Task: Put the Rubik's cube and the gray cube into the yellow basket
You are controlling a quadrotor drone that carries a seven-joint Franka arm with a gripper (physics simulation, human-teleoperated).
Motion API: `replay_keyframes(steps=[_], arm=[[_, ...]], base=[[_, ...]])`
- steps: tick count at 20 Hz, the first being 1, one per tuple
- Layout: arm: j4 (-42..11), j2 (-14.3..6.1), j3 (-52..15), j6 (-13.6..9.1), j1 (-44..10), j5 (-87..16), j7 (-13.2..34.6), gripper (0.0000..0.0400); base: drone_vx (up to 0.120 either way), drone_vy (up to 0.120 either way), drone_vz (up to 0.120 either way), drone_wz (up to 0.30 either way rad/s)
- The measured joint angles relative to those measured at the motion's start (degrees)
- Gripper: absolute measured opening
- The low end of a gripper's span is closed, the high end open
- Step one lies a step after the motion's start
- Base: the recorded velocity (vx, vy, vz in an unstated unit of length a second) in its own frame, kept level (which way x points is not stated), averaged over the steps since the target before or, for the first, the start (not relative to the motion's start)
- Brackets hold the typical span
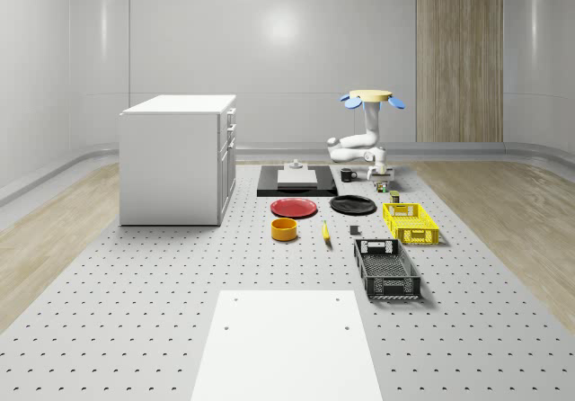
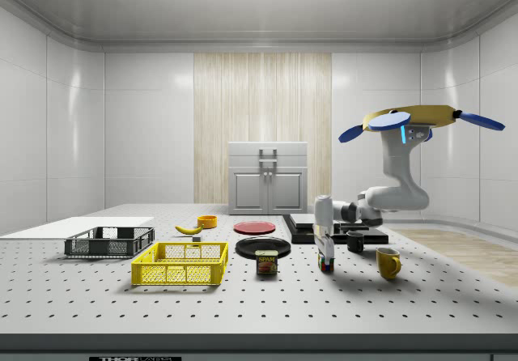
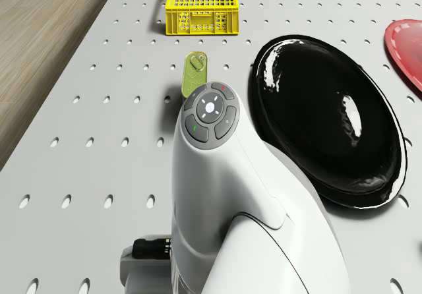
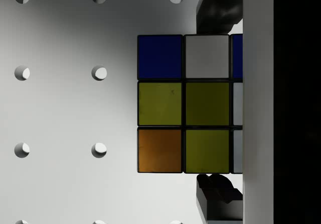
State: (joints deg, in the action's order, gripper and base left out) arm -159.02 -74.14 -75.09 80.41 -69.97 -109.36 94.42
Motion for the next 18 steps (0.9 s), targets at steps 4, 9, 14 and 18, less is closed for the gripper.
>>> replay_keyframes(steps=[4, 9, 14, 18], arm=[[0.8, -0.7, 0.1, 1.0, -0.9, 0.1, 0.2, 0.04], [-0.3, -2.2, 0.8, 2.2, 0.1, 0.1, 0.4, 0.04], [-0.9, -3.3, 1.0, 3.1, 0.6, 0.3, 0.6, 0.0358], [-1.1, -4.0, 1.0, 3.8, 0.6, 0.6, 0.7, 0.0337]], base=[[0.0, 0.0, 0.0, 0.0], [0.0, 0.0, 0.0, 0.0], [0.0, 0.0, 0.0, 0.0], [0.0, 0.0, 0.0, 0.0]])
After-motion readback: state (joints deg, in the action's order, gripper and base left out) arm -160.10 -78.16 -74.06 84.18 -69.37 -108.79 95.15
